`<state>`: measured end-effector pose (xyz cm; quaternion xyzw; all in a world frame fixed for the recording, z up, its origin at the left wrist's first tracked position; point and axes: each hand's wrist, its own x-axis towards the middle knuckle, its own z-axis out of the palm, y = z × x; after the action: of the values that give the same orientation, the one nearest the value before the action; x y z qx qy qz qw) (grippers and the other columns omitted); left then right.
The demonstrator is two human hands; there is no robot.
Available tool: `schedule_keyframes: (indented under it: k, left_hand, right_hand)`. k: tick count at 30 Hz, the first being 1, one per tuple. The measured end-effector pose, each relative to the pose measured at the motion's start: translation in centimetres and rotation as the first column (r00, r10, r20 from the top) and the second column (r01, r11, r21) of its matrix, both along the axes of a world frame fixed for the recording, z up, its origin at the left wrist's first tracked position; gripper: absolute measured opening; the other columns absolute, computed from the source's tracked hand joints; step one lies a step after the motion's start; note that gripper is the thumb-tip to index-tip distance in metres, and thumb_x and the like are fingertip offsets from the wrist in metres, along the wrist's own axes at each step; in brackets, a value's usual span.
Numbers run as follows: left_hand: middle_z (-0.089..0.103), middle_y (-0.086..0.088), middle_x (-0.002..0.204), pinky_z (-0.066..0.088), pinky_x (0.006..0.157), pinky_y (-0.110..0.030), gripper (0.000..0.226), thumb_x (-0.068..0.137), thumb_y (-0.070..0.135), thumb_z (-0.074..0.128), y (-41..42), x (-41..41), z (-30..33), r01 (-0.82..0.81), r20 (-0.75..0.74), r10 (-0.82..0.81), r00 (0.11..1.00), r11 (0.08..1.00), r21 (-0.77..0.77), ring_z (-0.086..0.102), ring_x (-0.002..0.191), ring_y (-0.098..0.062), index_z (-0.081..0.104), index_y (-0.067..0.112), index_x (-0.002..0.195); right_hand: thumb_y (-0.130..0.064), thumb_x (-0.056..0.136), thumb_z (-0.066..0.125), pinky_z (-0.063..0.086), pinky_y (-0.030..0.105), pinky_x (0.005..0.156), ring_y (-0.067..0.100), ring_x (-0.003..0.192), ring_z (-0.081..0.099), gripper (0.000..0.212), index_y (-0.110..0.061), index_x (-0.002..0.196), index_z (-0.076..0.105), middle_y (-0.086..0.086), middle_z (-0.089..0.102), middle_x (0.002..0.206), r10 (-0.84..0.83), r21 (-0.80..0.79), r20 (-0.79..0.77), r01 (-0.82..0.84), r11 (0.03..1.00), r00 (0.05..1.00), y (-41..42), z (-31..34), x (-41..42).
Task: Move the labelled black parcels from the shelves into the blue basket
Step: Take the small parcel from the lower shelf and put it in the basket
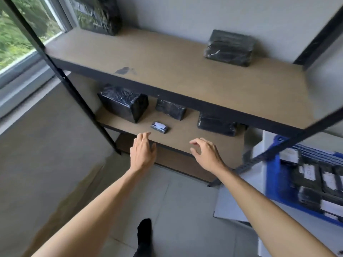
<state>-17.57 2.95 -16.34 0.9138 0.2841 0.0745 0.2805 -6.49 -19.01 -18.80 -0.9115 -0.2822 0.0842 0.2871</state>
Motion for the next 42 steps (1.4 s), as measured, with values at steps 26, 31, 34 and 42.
schedule_keyframes:
  k: [26,31,34,42]
  left_hand:
    - [0.046,-0.006,0.132,0.043,0.092,-0.048,0.049,0.089,0.024,0.053,17.2,14.0,-20.2,0.269,-0.094,-0.273,0.957,0.961,-0.059,0.045,0.122,-0.028,0.04,0.017,0.136]
    - [0.045,-0.006,0.134,0.043,0.095,-0.049,0.05,0.09,0.023,0.054,15.2,14.1,-17.6,0.305,-0.058,-0.307,0.95,0.952,-0.039,0.043,0.125,-0.027,0.039,0.016,0.137]
    - [0.045,-0.007,0.135,0.043,0.096,-0.049,0.049,0.09,0.022,0.054,13.3,13.8,-14.8,0.318,-0.021,-0.319,0.948,0.948,-0.02,0.043,0.125,-0.027,0.04,0.015,0.137]
    - [0.044,-0.006,0.138,0.043,0.095,-0.047,0.05,0.09,0.022,0.055,5.3,9.2,-4.7,0.322,0.066,-0.321,0.945,0.947,0.004,0.042,0.126,-0.026,0.039,0.016,0.138]
  right_hand:
    - [-0.048,0.079,0.072,0.031,0.042,0.088,0.02,0.116,0.05,0.045,-0.028,0.118,0.061,-0.003,0.055,0.115,-0.249,-0.186,0.069,0.257,0.948,0.966,22.6,-21.6,12.3]
    - [-0.048,0.078,0.072,0.036,0.043,0.089,0.019,0.109,0.055,0.042,-0.03,0.114,0.061,-0.006,0.054,0.109,-0.306,-0.102,0.052,0.309,0.945,0.951,20.4,-19.2,11.1]
    - [-0.048,0.076,0.072,0.037,0.043,0.088,0.02,0.109,0.054,0.042,-0.031,0.113,0.062,-0.006,0.055,0.107,-0.323,-0.061,0.073,0.328,0.943,0.944,18.2,-16.7,9.7]
    - [-0.048,0.076,0.072,0.038,0.043,0.089,0.018,0.106,0.054,0.041,-0.03,0.112,0.061,-0.007,0.057,0.109,-0.428,0.055,0.097,0.424,0.904,0.899,10.7,-6.3,2.6]
